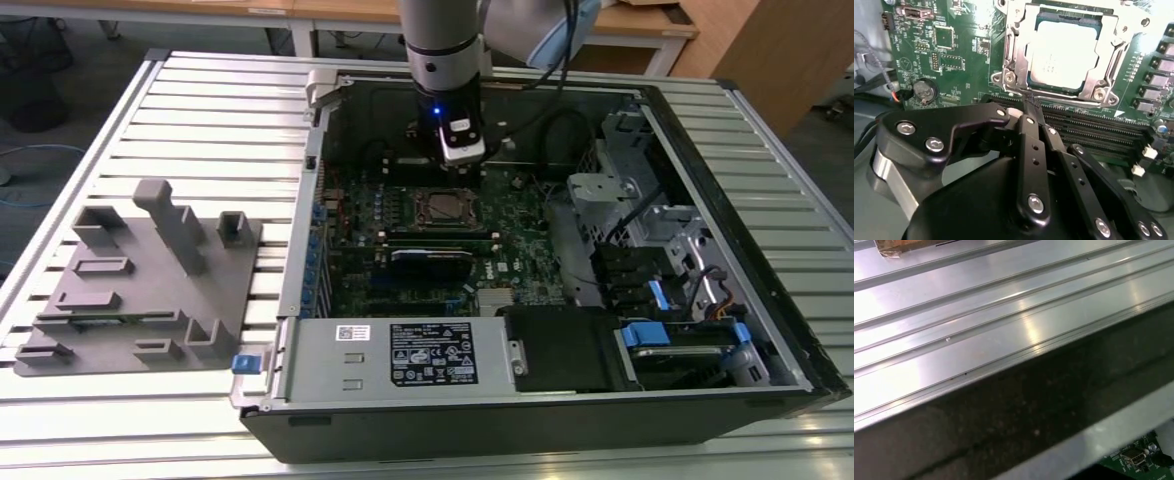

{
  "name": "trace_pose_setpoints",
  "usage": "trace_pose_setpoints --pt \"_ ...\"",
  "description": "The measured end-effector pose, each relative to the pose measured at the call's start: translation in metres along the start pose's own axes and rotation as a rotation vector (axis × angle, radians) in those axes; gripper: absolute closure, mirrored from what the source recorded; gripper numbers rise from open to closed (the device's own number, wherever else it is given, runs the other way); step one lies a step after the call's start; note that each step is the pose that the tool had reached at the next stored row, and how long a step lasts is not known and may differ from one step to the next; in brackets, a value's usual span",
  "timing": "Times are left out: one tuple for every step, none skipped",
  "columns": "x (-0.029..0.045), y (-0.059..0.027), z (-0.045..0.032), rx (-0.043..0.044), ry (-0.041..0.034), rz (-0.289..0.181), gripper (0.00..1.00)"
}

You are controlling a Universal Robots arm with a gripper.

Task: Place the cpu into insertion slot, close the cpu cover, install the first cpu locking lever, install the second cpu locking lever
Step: 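Install the first cpu locking lever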

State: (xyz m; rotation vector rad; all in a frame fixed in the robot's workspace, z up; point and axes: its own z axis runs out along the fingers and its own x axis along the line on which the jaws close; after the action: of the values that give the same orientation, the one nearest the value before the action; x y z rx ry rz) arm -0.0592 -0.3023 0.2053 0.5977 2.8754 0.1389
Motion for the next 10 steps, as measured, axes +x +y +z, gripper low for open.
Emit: trace_pose_setpoints --pt "-0.0001 0.0001 -0.0006 -0.0001 0.0000 0.000 0.89" --pt "-0.0001 0.0001 -0.0005 -0.0002 -0.0001 0.000 0.89" --pt "-0.0001 0.0001 -0.0005 -0.0003 -0.0001 0.000 0.89" --pt "-0.0001 0.0001 -0.0005 -0.0002 -0.0001 0.000 0.89" --pt "-0.0002 0.0001 -0.0006 -0.0002 0.0000 0.000 0.89" --pt "-0.0002 -0.0001 -0.0006 -0.0001 -0.0001 0.000 0.89" --pt "-0.0002 -0.0003 -0.0005 -0.0005 -0.0010 0.000 0.89" --pt "-0.0003 -0.0005 -0.0004 -0.0015 -0.0033 0.000 0.89" --pt "-0.0004 -0.0008 -0.0001 -0.0029 -0.0065 -0.001 0.89" --pt "-0.0005 -0.0012 0.0002 -0.0048 -0.0106 -0.001 0.89"
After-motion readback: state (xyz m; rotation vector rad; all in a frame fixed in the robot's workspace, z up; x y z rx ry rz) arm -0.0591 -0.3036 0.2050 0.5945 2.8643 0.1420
